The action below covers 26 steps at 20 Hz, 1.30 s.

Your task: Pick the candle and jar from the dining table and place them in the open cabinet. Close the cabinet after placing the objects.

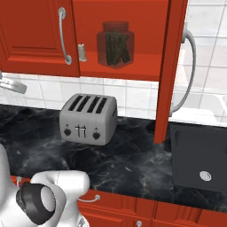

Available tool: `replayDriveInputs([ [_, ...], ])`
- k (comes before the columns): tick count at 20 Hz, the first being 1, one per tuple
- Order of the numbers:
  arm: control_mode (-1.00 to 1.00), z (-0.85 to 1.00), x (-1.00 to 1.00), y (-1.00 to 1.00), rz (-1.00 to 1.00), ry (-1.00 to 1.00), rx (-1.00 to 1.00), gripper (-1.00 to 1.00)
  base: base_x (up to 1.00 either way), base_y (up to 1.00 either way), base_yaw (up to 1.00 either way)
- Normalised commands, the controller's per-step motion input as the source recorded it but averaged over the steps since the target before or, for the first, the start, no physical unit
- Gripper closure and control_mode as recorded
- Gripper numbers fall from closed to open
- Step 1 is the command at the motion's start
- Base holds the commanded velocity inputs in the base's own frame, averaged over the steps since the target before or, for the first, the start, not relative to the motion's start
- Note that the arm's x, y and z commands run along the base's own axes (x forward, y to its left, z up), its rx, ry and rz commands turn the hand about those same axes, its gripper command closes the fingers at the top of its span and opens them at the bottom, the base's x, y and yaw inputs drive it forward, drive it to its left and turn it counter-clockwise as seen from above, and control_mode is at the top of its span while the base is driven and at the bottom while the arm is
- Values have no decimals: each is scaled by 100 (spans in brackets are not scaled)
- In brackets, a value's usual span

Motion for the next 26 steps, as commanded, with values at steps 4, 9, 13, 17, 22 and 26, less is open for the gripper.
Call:
replayDriveInputs([
  [4, -100, -27, -72, -19, 0, 0, 8, -100, 0, 0, 0],
  [9, -100, -27, -31, -52, -2, -1, 6, -100, 0, 0, 0],
  [13, -100, -16, -10, -67, 0, 0, 9, -100, 0, 0, 0],
  [17, -100, -14, -10, -63, 0, 0, 10, -100, 0, 0, 0],
  [22, -100, -9, -24, -52, 0, -2, 10, -100, 0, 0, 0],
  [26, -100, -24, -18, -38, 0, -4, 9, -100, 0, 0, 0],
])
